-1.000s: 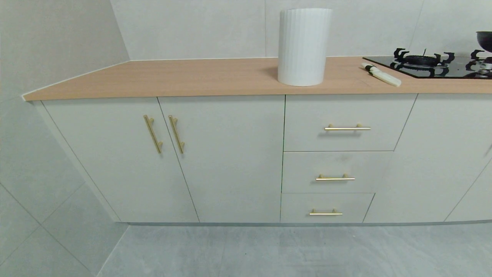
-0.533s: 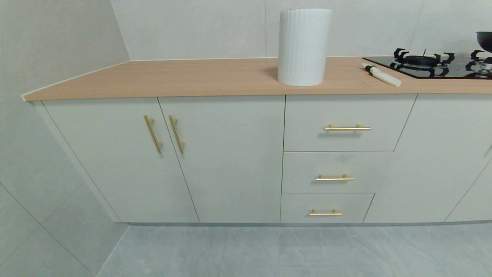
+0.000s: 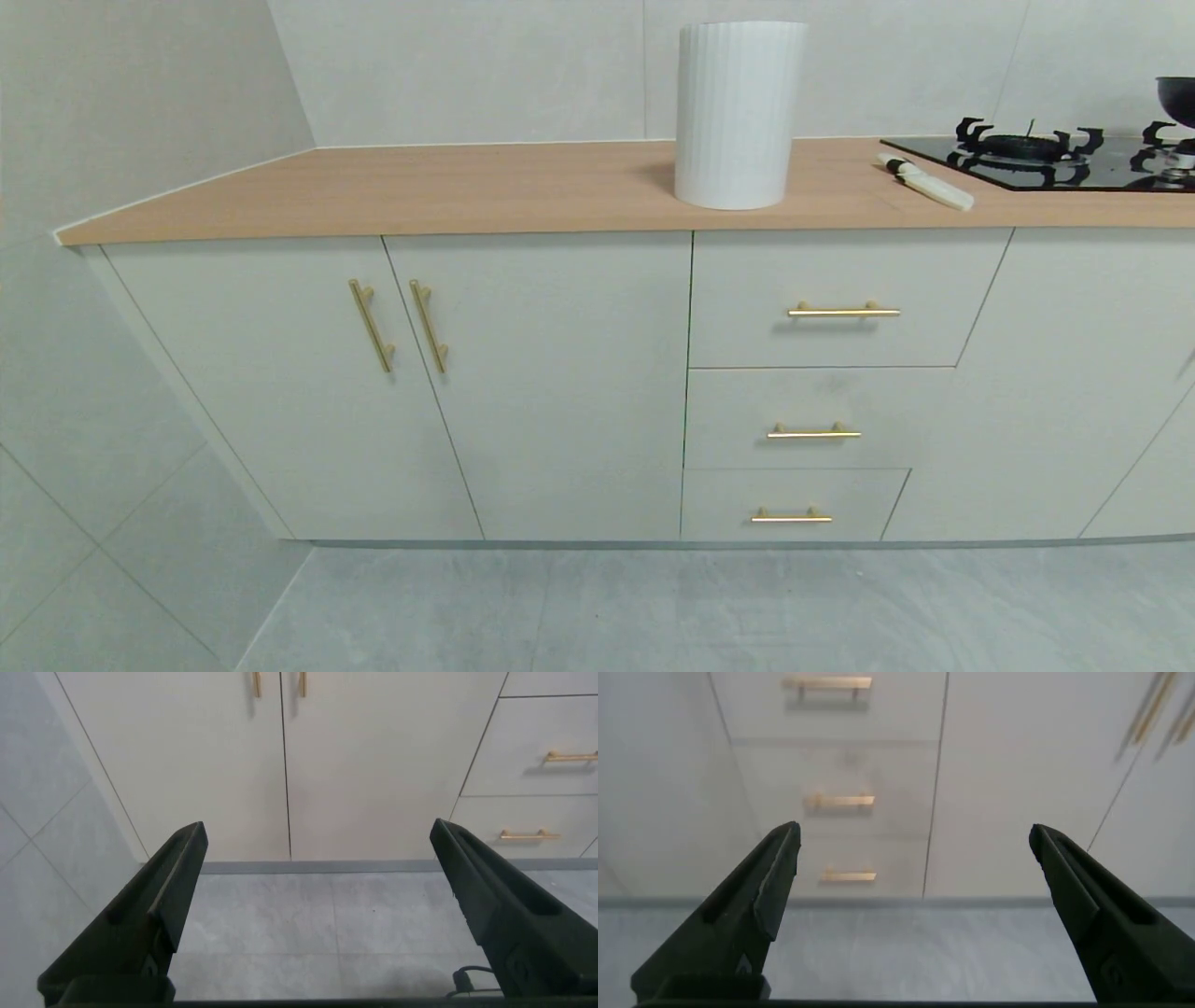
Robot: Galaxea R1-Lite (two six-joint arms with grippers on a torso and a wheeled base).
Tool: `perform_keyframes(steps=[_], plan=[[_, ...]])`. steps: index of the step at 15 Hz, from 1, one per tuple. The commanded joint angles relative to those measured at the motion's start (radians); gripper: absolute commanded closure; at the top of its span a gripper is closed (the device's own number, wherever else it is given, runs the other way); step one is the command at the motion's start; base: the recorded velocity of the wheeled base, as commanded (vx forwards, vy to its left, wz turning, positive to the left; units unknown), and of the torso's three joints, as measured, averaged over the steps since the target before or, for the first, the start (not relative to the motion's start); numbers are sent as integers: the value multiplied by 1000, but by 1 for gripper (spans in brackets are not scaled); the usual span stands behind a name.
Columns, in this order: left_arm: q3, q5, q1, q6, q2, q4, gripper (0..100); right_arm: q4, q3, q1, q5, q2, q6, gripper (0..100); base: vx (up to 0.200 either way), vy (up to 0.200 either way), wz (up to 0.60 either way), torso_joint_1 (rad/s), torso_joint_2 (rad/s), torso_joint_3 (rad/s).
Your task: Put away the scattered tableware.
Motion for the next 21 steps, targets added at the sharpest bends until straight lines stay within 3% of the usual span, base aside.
perform_keyframes(steps=[1, 16, 21], plan=[[0, 1, 0, 1, 0, 0, 0, 32, 7, 0, 18, 2, 2, 0, 0, 0, 0, 0, 0, 0], [0, 4, 1, 6, 0, 0, 0, 53, 7, 0, 33, 2, 23, 0, 0, 0, 0, 0, 0, 0], [0, 4, 1, 1, 0, 0, 0, 53, 7, 0, 39, 2, 23, 0, 200, 0, 0, 2, 3, 0]])
